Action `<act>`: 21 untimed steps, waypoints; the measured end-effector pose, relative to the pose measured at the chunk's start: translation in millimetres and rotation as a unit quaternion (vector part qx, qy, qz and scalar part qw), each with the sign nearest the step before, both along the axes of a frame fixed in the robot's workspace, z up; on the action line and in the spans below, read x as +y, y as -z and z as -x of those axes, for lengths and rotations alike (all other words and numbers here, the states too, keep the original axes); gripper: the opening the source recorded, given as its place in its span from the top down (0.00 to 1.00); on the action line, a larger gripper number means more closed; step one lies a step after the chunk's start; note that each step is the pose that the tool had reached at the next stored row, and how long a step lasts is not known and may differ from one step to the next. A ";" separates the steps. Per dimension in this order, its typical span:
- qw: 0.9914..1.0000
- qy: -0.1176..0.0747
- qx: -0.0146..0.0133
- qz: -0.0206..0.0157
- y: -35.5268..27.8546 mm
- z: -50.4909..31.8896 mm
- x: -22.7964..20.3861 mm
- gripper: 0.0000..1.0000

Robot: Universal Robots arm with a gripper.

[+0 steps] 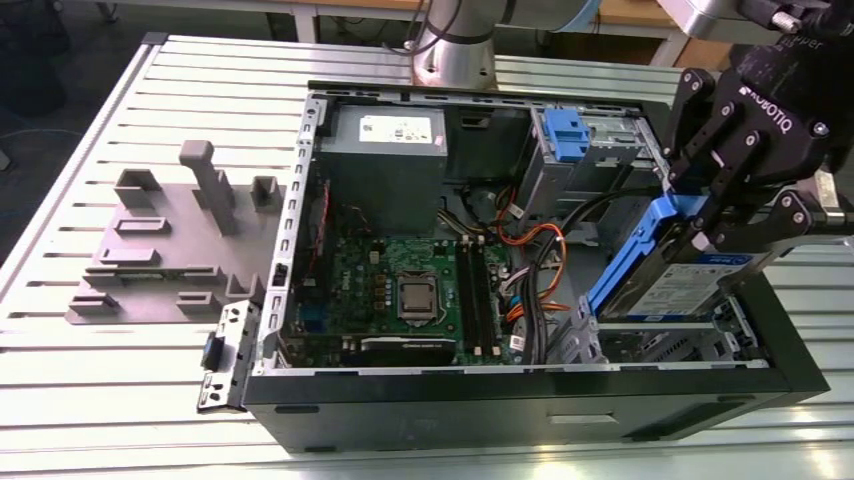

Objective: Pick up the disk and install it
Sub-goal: 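Insert the disk into the insertion slot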

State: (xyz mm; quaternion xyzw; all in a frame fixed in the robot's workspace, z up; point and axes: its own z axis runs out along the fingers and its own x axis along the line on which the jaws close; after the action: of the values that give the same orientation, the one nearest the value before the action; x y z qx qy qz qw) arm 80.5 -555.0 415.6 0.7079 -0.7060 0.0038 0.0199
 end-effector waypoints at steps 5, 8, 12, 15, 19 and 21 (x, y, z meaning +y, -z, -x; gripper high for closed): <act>1.000 0.000 0.000 0.000 2.5 0.0 0.0 0.64; 1.000 0.000 0.000 0.000 4.1 0.0 0.0 0.64; 1.000 0.000 0.000 0.000 8.3 0.0 -0.1 0.64; 1.000 0.000 0.000 0.000 9.5 0.0 -0.1 0.64; 1.000 0.000 0.000 0.000 10.1 0.0 -0.1 0.64; 1.000 0.000 0.000 0.000 10.3 0.0 -0.1 0.64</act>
State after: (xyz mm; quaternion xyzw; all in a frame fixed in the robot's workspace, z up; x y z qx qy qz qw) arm 80.5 -555.1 405.3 0.7079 -0.7060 0.0039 0.0198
